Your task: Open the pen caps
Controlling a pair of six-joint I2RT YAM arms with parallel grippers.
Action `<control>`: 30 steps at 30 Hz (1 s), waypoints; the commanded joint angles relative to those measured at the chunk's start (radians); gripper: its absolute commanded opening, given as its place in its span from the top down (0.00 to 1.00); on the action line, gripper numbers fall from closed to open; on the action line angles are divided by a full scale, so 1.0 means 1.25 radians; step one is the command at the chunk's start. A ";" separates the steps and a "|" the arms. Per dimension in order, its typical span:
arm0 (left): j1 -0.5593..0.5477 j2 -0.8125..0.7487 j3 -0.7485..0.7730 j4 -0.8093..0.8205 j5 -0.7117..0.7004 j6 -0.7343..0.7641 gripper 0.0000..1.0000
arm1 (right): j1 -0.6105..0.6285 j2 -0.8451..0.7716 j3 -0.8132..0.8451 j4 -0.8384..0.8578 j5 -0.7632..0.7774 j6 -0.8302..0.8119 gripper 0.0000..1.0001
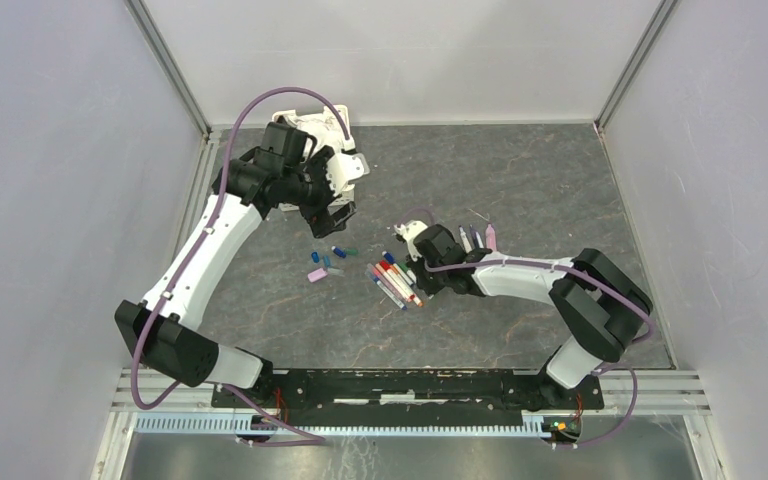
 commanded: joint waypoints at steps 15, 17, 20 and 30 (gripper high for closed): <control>-0.036 0.059 -0.123 -0.035 0.203 0.308 0.00 | -0.127 -0.059 0.224 -0.200 -0.496 -0.084 1.00; -0.044 0.065 -0.132 -0.032 0.213 0.327 0.00 | -0.127 -0.047 0.236 -0.199 -0.578 -0.078 1.00; -0.056 0.069 -0.137 -0.032 0.220 0.342 0.00 | -0.127 -0.033 0.240 -0.184 -0.661 -0.065 1.00; -0.094 0.060 -0.173 -0.066 0.265 0.386 0.11 | -0.126 0.008 0.242 -0.127 -0.833 -0.032 1.00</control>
